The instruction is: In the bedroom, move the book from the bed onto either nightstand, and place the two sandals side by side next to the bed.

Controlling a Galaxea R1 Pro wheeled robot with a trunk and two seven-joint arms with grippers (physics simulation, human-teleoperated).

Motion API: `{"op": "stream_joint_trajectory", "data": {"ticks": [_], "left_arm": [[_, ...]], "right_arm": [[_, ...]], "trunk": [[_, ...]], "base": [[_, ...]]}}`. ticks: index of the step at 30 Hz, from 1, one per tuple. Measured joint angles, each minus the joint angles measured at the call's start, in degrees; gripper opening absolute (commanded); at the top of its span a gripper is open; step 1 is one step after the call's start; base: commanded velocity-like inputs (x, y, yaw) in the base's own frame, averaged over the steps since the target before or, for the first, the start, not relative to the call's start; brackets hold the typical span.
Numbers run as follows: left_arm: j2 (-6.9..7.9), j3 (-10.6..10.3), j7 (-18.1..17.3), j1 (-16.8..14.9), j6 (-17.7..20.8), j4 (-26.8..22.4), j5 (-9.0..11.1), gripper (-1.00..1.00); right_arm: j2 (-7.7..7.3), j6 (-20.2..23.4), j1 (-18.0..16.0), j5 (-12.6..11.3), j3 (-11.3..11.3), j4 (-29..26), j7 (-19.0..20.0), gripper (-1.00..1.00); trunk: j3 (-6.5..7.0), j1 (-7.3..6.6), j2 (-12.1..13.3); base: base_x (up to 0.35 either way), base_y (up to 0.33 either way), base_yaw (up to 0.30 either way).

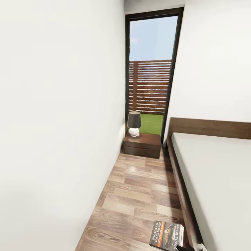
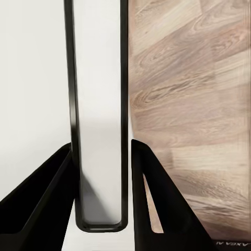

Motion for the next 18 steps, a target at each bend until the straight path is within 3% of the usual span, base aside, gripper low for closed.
{"op": "stream_joint_trajectory", "data": {"ticks": [12, 18], "left_arm": [[0.00, 0.0, 0.0, 0.0, 0.0, 0.0, 0.0, 1.00], [0.01, 0.0, 0.0, 0.0, 0.0, 0.0, 0.0, 1.00]], "right_arm": [[0.00, 0.0, 0.0, 0.0, 0.0, 0.0, 0.0, -1.00], [0.01, 0.0, 0.0, 0.0, 0.0, 0.0, 0.0, -1.00]], "trunk": [[0.41, 0.00, 0.0], [0.57, -0.03, 0.0]], "base": [[0.002, 0.000, -0.300], [0.220, 0.063, -0.187]]}}
